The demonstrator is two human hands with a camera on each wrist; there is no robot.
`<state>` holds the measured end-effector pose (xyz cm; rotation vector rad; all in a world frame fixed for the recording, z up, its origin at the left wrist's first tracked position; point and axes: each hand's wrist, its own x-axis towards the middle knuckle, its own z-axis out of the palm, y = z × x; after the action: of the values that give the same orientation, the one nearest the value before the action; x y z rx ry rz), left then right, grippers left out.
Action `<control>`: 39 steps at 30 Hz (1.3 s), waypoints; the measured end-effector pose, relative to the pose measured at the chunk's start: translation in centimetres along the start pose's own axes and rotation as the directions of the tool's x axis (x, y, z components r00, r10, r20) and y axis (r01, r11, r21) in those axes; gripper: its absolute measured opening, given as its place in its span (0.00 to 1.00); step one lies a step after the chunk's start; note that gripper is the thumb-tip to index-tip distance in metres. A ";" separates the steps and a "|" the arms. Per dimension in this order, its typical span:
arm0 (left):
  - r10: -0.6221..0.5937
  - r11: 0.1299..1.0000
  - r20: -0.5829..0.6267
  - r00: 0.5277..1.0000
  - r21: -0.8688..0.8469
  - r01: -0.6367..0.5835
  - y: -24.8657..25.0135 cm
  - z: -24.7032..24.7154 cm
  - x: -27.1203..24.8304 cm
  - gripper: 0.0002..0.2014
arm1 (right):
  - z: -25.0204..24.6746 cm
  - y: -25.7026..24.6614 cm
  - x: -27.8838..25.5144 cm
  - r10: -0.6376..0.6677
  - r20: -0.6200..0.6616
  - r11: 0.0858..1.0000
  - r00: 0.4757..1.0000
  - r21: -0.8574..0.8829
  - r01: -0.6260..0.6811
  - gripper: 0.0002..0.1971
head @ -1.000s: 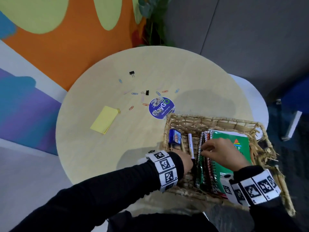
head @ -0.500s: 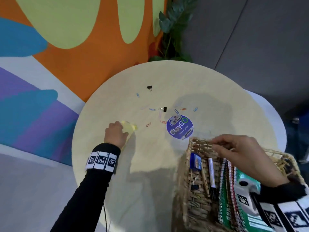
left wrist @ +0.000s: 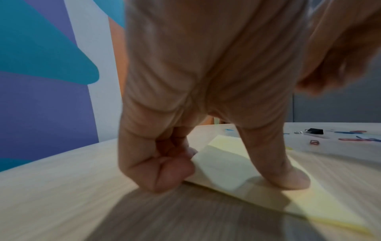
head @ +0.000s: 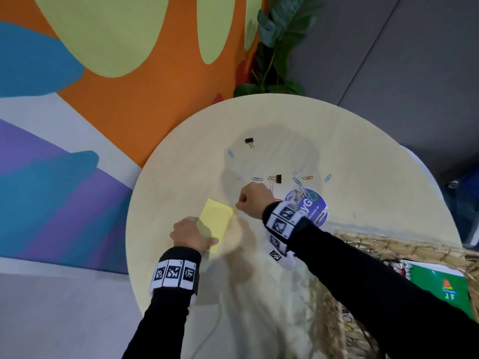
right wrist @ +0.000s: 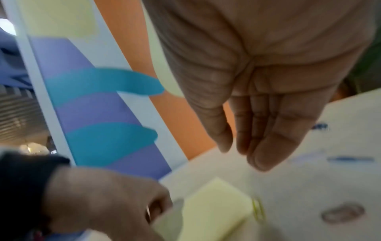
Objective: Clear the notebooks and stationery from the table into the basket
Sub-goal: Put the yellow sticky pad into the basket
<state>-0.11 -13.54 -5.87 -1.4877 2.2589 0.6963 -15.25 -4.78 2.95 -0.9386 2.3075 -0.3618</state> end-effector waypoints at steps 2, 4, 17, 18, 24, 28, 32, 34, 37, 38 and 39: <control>0.005 1.000 0.006 1.000 -0.002 -0.005 -0.2 0.0 0.1 0.42 | 1.9 -0.7 2.0 0.062 0.019 0.997 0.998 -0.053 -0.060 0.13; 0.011 1.000 -0.006 1.000 0.020 -0.011 -0.4 0.3 0.1 0.45 | 3.4 -1.0 3.2 0.096 0.038 0.991 0.995 -0.093 -0.092 0.13; 0.158 0.987 0.019 0.987 -0.042 -0.158 -1.1 -0.8 -0.5 0.28 | -0.5 -0.2 0.7 0.067 -0.072 0.993 0.995 -0.092 -0.073 0.09; 0.183 0.983 0.024 0.983 -0.025 -0.182 -1.1 -1.0 -0.6 0.23 | -2.2 0.3 -0.6 0.051 -0.086 0.997 0.995 -0.052 -0.055 0.11; 0.264 0.964 -0.033 0.964 -0.023 -0.265 -0.7 -2.4 -3.0 0.13 | -10.1 6.3 -12.9 -0.032 -0.126 0.999 0.992 0.003 0.033 0.05; 0.322 0.934 -0.129 0.938 -0.117 -0.337 0.8 -3.6 -6.1 0.08 | -8.4 12.4 -18.8 0.032 0.007 0.996 0.999 -0.079 -0.032 0.05; 0.497 0.843 -0.188 0.847 -0.129 -0.523 3.7 -4.7 -10.0 0.06 | -3.1 16.0 -20.4 0.041 0.329 0.936 0.943 -0.342 0.078 0.08; 0.551 0.802 -0.191 0.812 -0.148 -0.579 5.5 -5.2 -12.3 0.06 | -0.9 16.5 -20.6 0.077 0.398 0.892 0.914 -0.436 0.115 0.10; 0.650 0.713 -0.225 0.726 -0.147 -0.685 7.9 -5.5 -15.2 0.07 | 1.3 16.2 -20.7 0.103 0.425 0.845 0.899 -0.514 0.147 0.12; 0.683 0.680 -0.238 0.691 -0.141 -0.720 8.7 -5.4 -16.1 0.08 | 1.8 16.1 -20.6 0.109 0.426 0.840 0.898 -0.523 0.146 0.13; 0.715 0.640 -0.249 0.653 -0.142 -0.755 9.6 -5.4 -17.0 0.08 | 2.3 16.2 -20.5 0.110 0.422 0.838 0.900 -0.526 0.145 0.14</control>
<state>-2.38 -0.72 9.64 -0.6238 3.0268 1.1233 -11.02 21.14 2.79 -1.1673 1.9931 0.5038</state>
